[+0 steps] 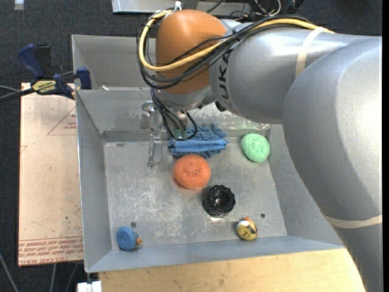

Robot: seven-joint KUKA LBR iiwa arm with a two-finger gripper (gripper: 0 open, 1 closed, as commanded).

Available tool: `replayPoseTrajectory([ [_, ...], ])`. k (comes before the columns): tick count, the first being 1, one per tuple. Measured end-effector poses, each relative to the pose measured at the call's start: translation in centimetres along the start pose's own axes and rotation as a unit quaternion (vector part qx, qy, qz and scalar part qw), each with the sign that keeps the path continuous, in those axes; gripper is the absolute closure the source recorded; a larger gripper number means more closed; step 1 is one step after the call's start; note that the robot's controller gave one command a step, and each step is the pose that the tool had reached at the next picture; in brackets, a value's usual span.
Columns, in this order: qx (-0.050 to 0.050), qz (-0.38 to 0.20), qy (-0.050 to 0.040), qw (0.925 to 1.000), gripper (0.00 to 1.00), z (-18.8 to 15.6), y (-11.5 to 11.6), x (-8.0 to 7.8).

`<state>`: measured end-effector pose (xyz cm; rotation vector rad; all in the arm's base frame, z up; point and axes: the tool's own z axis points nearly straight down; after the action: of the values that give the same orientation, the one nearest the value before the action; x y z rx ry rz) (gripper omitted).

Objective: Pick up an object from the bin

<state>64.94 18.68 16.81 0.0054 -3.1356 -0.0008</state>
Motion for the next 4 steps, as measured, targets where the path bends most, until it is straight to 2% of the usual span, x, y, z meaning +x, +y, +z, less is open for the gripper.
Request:
replayPoseTrajectory([
  [1,-0.001,0.001,-0.0037,1.0000,0.00,-0.5,-0.1,-0.2],
  [2,-0.002,-0.013,-0.0053,0.9999,0.00,4.1,-4.4,3.8],
  [3,0.002,-0.010,0.0044,0.9999,0.00,7.1,-7.1,5.8],
  [4,-0.002,-0.036,-0.0060,0.9993,0.00,5.4,-8.3,7.0],
])
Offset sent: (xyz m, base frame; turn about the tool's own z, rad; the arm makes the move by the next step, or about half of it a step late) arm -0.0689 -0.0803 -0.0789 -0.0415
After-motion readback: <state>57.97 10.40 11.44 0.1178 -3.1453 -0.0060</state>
